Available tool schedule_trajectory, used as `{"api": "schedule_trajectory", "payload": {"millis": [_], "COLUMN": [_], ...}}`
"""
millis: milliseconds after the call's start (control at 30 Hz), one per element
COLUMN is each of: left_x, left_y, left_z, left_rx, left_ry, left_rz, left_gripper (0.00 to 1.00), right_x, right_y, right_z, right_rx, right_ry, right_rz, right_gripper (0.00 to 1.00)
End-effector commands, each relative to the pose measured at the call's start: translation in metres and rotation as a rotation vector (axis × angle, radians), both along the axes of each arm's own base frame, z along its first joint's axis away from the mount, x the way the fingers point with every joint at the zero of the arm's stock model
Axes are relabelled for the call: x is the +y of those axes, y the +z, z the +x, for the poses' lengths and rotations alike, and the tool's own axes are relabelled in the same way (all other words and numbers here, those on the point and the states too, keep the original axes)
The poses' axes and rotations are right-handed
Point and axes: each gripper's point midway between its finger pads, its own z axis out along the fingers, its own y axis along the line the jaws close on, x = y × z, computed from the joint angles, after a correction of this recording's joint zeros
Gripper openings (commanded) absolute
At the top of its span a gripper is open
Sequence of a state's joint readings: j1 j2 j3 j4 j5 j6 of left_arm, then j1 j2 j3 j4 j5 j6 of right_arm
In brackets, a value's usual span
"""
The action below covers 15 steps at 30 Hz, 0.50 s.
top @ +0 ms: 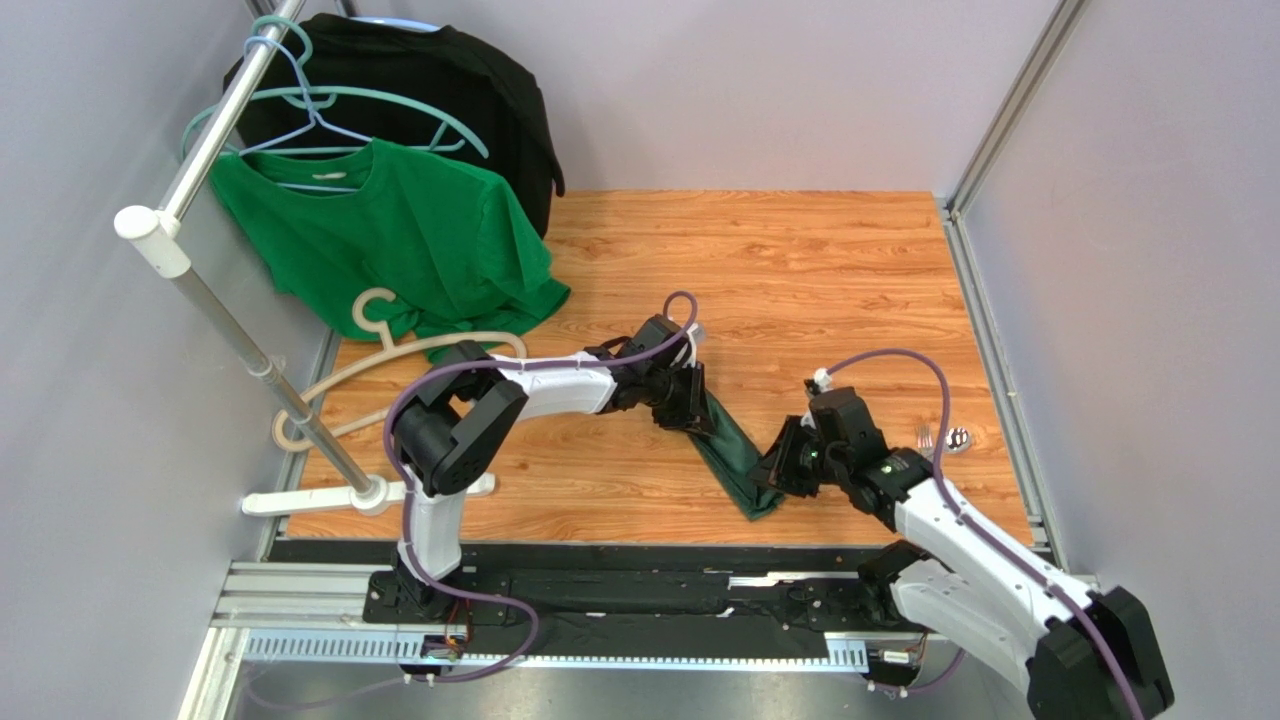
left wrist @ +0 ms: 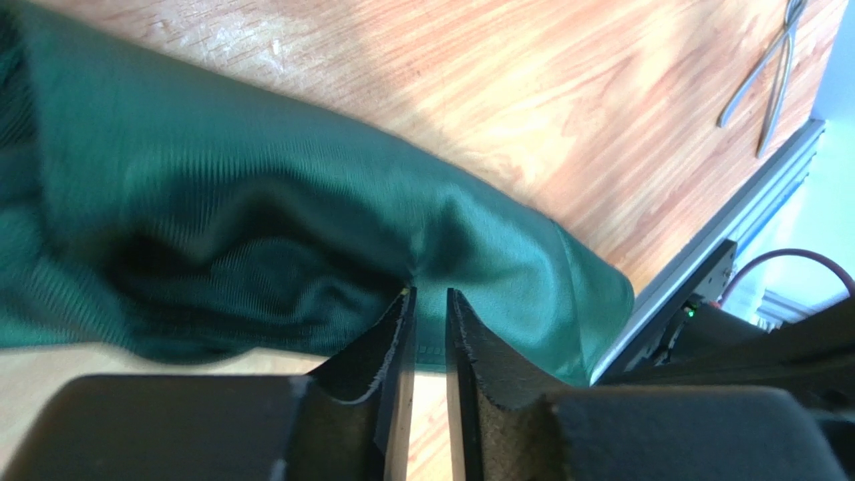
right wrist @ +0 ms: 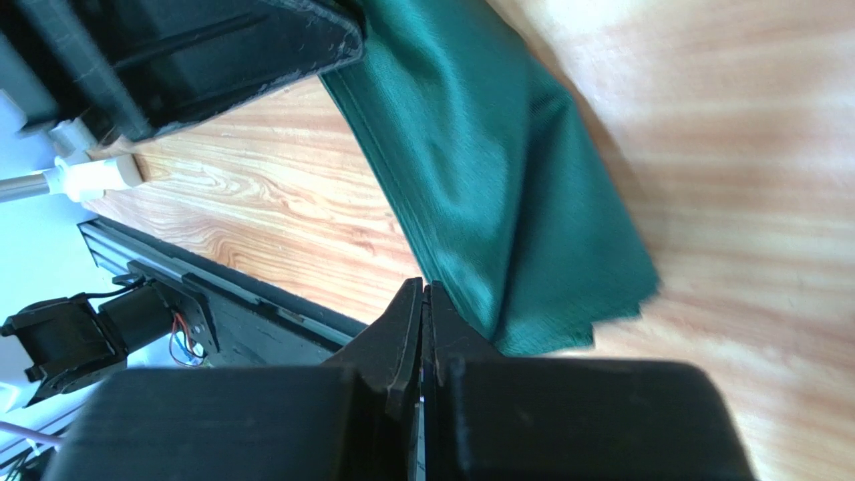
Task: Fold the napkin into a case and place the utensils inside
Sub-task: Smooth out the smaller rectangle-folded napkin at the center of the board.
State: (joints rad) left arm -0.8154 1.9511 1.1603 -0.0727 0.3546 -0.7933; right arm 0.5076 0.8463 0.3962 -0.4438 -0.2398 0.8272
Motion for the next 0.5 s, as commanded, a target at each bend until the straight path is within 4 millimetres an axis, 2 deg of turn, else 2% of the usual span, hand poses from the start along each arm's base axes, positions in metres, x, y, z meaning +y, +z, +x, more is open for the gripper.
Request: {"api": "schedule_trajectory", "payload": {"millis": [0,67,167,267,300,367,400,467], "left_x": [-0.008,-0.01,-0.007,-0.002,-0.001,-0.001,0.002,0.004], "left_y": [0.058,0.075,0.081,0.068,0.054,0.041,0.025,0.011], "left_z": [0.016,0.024,0.036,0.048,0.049,0.053,0.054,0.056], "left_rx": [-0.093,-0.097,-0.089,-0.066,-0.038,-0.017,0.007,0.017], "left_ry": [-0.015,0.002,0.023,0.041,0.04,0.035,0.042,0.046], "left_rz": [-0.077,-0.116,-0.144,-0.118,-0.096,-0.089,-0.06,-0.038], "left_gripper": [0.26,0.27,0.27,0.26,0.26,0.25,0.25,0.24], "right_x": [0.008,0.005,0.002,-0.003,-0.005,-0.005,-0.005,-0.002], "right_y": [-0.006,-0.021,-0.031,-0.04,-0.043,-0.043,-0.043,-0.038], "right_z": [0.01,0.003,0.001,-0.003,-0.005,-0.005,-0.006,-0.007], "right_rx": [-0.004,0.027,0.037,0.046,0.049,0.047,0.051,0.052], "right_ry": [0.047,0.049,0.036,0.027,0.024,0.025,0.024,0.032], "right_rz": [-0.012,-0.024,-0.033,-0.049,-0.054,-0.054,-0.053,-0.039], "right_gripper": [0.02,0.02,0.01,0.01,0.01,0.01,0.01,0.01]}}
